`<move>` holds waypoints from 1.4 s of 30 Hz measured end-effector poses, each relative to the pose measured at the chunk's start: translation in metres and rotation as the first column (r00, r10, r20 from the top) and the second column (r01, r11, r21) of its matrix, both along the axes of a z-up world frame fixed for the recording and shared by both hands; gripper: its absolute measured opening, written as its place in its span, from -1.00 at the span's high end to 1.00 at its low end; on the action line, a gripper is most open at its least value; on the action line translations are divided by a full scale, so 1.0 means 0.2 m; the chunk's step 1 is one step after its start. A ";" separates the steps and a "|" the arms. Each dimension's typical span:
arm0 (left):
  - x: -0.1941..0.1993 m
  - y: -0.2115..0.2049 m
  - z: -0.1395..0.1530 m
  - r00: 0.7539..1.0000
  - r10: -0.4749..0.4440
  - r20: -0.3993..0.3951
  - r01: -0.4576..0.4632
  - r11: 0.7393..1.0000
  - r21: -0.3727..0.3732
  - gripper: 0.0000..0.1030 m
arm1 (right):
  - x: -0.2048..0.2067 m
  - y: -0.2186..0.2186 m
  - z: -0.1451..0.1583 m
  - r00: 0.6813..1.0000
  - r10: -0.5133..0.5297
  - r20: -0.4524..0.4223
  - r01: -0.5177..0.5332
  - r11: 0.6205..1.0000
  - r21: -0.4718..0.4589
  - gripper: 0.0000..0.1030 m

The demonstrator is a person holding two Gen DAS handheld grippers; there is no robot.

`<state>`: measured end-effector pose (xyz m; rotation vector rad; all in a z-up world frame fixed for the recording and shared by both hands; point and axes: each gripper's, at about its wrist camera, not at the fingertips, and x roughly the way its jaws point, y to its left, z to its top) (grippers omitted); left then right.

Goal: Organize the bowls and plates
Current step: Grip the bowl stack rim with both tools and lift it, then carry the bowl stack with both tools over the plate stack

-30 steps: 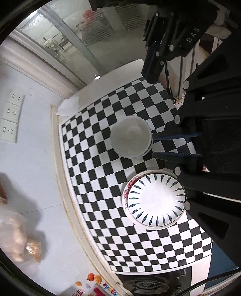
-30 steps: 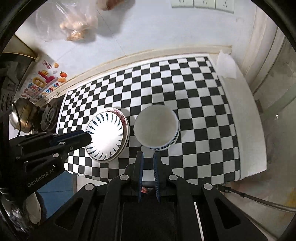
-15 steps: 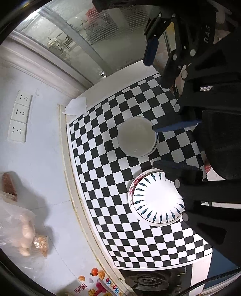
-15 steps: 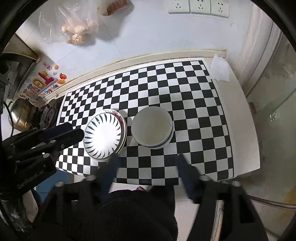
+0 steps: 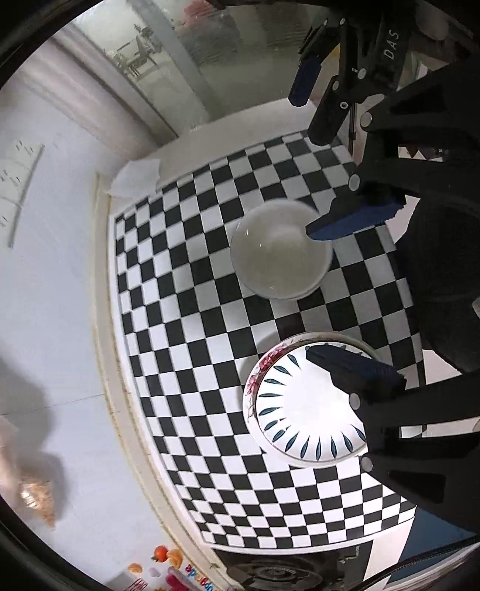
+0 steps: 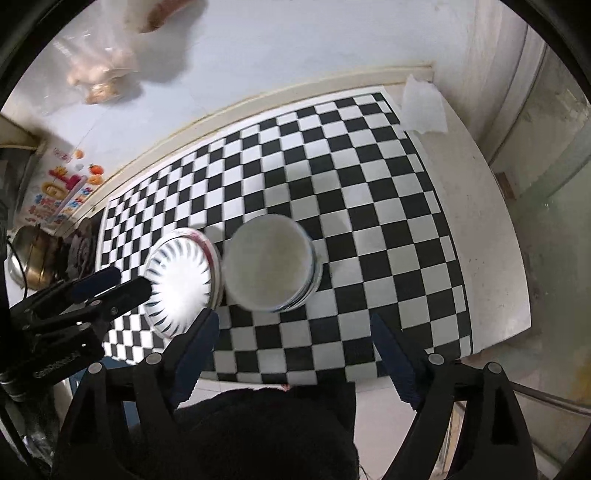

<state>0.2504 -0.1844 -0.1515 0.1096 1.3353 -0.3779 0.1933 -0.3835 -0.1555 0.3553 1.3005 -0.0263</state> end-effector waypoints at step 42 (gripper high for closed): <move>0.40 -0.15 -0.91 0.864 -0.021 -0.502 -0.052 0.990 -0.130 0.23 | 0.44 -0.12 -1.35 0.971 -0.065 -0.229 0.187 0.801 0.568 -0.32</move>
